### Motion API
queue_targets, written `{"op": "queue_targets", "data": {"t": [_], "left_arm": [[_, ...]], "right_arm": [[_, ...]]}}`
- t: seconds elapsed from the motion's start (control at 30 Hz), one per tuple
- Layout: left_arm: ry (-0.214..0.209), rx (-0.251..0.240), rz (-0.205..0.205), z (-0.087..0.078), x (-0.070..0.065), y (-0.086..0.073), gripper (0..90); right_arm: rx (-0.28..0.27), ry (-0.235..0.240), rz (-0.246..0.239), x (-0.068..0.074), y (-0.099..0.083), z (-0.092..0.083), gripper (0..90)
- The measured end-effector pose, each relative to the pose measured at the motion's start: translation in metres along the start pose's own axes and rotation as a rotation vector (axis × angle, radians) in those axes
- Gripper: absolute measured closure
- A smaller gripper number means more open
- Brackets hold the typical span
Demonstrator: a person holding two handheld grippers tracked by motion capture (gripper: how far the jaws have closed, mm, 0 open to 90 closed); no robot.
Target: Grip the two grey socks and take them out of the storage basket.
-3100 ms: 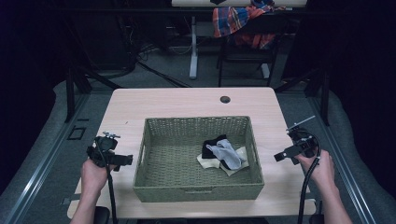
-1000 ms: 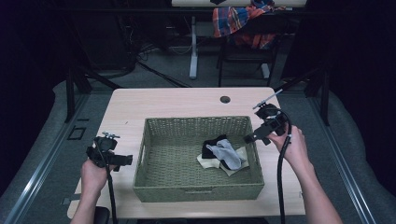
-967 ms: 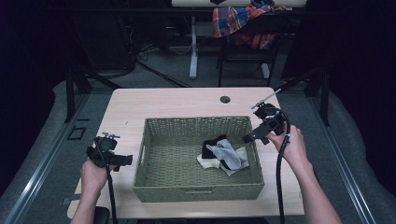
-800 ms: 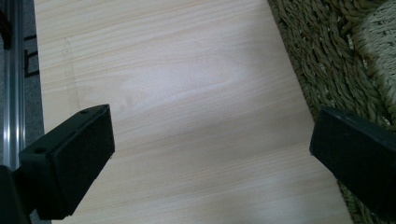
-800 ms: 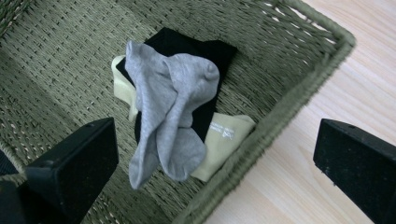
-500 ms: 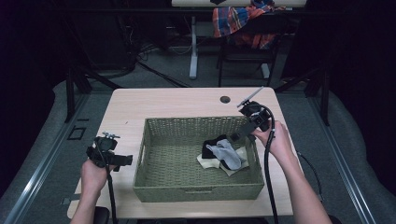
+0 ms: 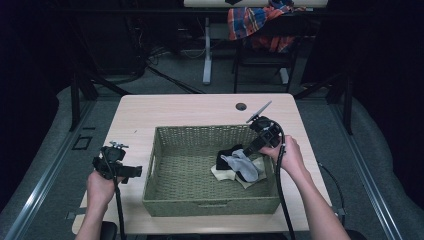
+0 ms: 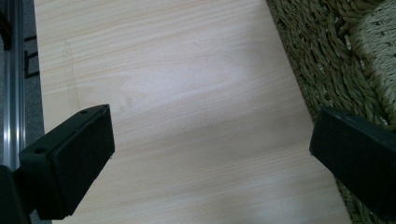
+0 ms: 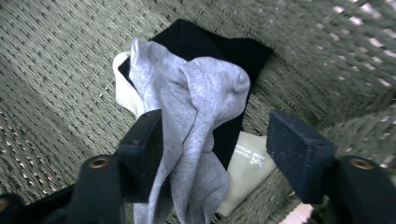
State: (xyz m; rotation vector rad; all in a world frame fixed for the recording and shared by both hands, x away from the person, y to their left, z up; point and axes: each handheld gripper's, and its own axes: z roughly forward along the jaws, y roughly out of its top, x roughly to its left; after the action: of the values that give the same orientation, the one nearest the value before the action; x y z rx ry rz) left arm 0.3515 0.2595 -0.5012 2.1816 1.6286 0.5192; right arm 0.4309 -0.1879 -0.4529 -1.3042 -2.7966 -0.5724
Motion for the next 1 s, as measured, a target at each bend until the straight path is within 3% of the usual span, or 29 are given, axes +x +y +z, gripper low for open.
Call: {"op": "queue_targets", "data": {"t": [0.03,0.17,0.6,0.63,0.73,0.77,0.83,1.0], "left_arm": [[0.003,-0.003,0.001,0.0,0.0,0.0,0.1],[0.002,-0.004,-0.002,0.0,0.0,0.0,0.1],[0.006,0.0,-0.004,0.0,0.001,0.0,0.2],[0.008,-0.001,-0.003,0.0,0.0,0.0,0.3],[0.005,0.001,-0.003,0.0,0.001,0.0,0.2],[0.005,0.001,-0.004,0.0,0.001,0.0,0.3],[0.005,0.001,-0.003,0.0,0.001,0.0,0.2],[0.007,0.001,0.001,0.0,0.0,0.0,0.2]], "right_arm": [[0.013,-0.001,-0.001,0.001,0.0,0.005,44.9],[0.058,-0.008,0.005,0.004,0.002,0.015,53.3],[0.11,-0.015,0.031,0.008,0.004,0.031,61.2],[0.115,-0.01,0.042,0.009,0.004,0.034,68.1],[0.129,-0.015,0.043,0.009,0.005,0.036,74.4],[0.153,-0.008,0.022,0.008,0.006,0.037,80.7],[0.164,-0.005,0.024,0.009,0.006,0.037,82.6],[0.139,-0.006,0.023,0.01,0.005,0.033,85.9]]}}
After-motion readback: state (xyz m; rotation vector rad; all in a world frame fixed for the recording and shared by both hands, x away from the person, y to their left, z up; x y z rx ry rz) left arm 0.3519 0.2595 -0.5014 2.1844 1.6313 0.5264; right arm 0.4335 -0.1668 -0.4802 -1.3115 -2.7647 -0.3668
